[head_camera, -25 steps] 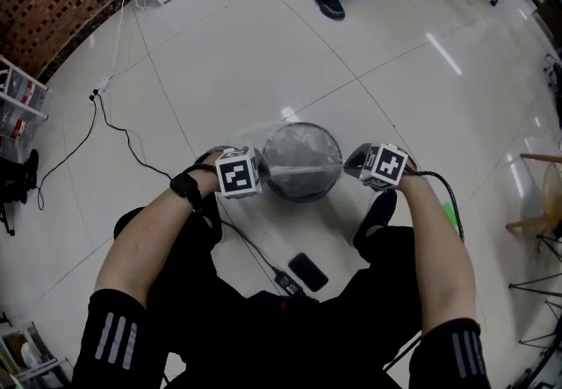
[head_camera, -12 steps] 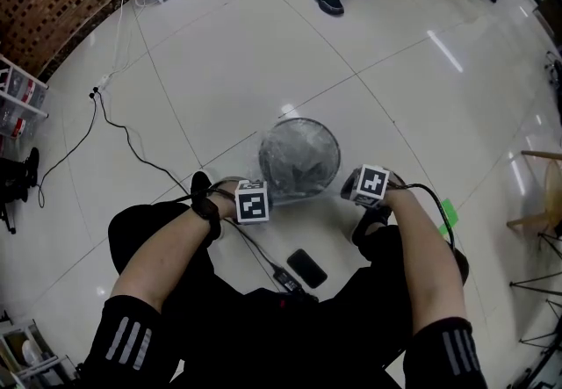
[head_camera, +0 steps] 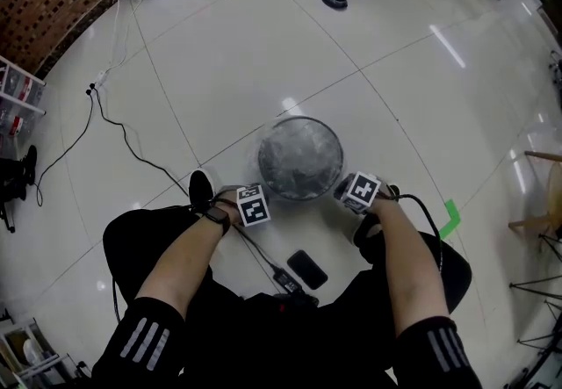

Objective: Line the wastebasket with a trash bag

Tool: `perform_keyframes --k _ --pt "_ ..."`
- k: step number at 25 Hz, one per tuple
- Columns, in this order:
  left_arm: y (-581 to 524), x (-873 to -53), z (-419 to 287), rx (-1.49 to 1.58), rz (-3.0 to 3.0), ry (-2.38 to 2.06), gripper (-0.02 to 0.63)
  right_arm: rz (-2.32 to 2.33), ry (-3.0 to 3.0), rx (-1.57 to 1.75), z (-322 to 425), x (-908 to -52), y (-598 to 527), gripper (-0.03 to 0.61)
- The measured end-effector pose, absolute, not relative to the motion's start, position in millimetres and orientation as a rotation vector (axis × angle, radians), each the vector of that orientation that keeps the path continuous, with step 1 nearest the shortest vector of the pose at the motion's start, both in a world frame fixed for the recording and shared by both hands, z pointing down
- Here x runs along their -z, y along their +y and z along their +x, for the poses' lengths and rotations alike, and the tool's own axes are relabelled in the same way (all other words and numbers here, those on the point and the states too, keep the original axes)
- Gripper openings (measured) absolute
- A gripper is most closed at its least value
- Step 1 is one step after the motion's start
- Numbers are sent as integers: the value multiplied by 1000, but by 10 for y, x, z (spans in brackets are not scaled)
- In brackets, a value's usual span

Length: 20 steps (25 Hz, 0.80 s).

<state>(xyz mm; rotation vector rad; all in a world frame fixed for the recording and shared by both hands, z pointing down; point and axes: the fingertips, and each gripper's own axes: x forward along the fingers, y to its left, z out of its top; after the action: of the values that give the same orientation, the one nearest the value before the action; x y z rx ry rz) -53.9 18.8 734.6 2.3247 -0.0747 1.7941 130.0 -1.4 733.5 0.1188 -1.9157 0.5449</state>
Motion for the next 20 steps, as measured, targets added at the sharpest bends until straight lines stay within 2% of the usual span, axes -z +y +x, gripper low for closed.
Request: perform_keyframes --k 3,5,7,9,13,20 --pt "154 -7465 -556 -1779 2323 -90 8 135 -1926 -547 1251 -7409 -13 9" --pt "131 -7422 -534 -1758 2334 -75 56 125 -1914 -573 1279 -7392 14 21" --pt "104 -7298 -512 -1724 2351 -55 113 105 -1894 -614 1347 -7312 46 113" --pt "101 -7161 -542 -1705 2358 -22 146 79 -1907 -649 1408 -7226 64 130" --pt "311 -6957 -860 -1738 2181 84 165 99 -1916 -693 1594 -6954 16 163" --pt "170 -6282 -854 -1475 2247 107 175 228 -2009 -635 1661 -6475 -381 179"
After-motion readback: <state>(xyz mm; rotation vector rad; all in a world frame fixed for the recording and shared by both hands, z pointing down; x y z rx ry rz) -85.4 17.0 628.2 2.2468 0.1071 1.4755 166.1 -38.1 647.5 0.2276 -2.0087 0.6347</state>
